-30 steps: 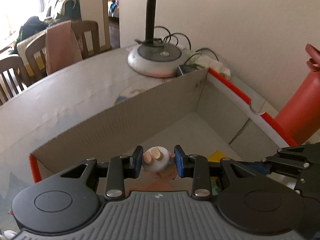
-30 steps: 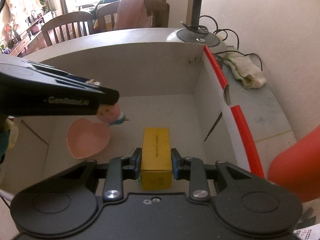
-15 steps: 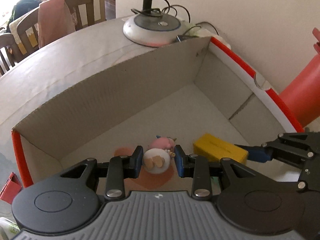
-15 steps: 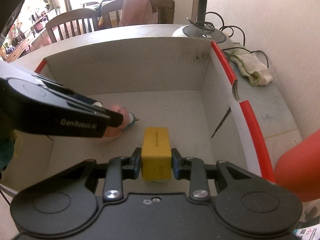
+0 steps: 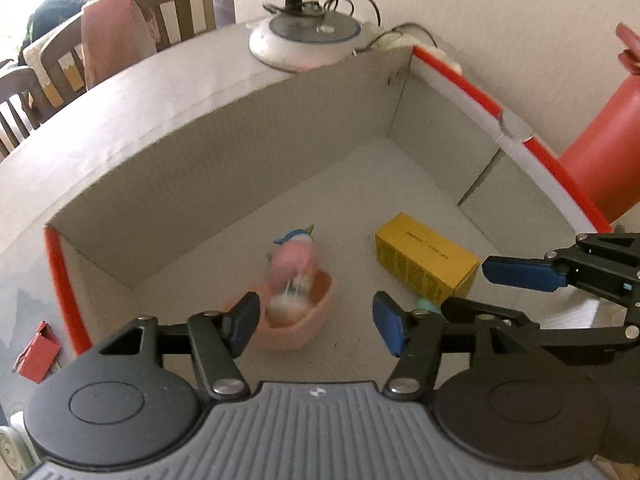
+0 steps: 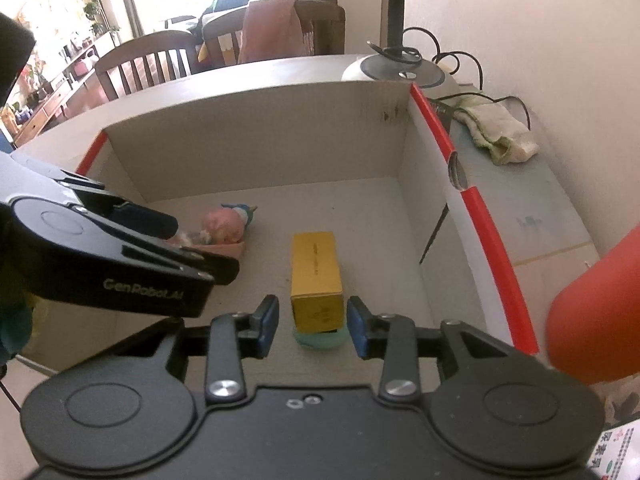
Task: Organize rigid objects
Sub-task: 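Open both grippers to release the doll and yellow box inside, then move both grippers back toward the pill vial and remaining items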
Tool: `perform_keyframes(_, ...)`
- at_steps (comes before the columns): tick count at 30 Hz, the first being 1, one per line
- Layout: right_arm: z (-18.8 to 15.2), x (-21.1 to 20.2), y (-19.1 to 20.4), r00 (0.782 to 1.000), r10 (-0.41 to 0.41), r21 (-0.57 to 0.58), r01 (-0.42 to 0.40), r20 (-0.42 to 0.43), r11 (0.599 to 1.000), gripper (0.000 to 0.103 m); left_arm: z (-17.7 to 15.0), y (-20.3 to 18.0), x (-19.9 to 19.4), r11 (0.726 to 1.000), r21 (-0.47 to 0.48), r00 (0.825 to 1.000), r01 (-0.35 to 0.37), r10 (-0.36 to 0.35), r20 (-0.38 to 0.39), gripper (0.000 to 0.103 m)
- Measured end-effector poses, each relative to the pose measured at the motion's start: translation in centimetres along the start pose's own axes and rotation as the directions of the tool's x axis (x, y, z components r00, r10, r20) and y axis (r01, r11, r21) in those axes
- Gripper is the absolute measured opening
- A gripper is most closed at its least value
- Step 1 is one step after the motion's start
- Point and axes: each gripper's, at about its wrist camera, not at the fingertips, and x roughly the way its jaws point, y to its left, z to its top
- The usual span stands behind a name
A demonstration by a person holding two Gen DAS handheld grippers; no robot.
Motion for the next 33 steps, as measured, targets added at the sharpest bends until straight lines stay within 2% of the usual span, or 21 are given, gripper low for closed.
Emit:
perform_keyframes(4,0.0,-1.1,0.1,1.000,0.013,0.005,-0.013,0.028,1.000,0.044,-0.3,0.1,-1.5,1.000,-0.008,0.999,0.010,-0.010,0.032,0.062)
perform_keyframes(13,-0.3,-4.4,1.2,0.995,0.049,-0.024,-0.047,0.087,0.999,0.049,-1.3,-0.1,-6.1,1.000,-0.012,0.991,0.024,-0.023,0.129,0.062)
perform_keyframes(24,-1.1,-7.7,3.8,0.985,0.096,-0.059,-0.089,0.143,0.994,0.062,-4.1,0.4,-12.0,0.998,-0.049,0.969,0.038,-0.025,0.247,0.062)
perform_keyframes(30,-1.4,-9.4,6.0,0.977,0.118,-0.070,-0.107,0.177,0.992,0.065,-6.3,1.5,-15.0,0.997,-0.059,0.954,0.043,-0.023,0.300,0.062)
perform_keyframes(33,-1.6,-10.1,7.2,0.973,0.122,-0.071,-0.110,0.195,0.991,0.072,-7.6,2.5,-16.3,0.996,-0.070,0.947,0.045,-0.020,0.322,0.070)
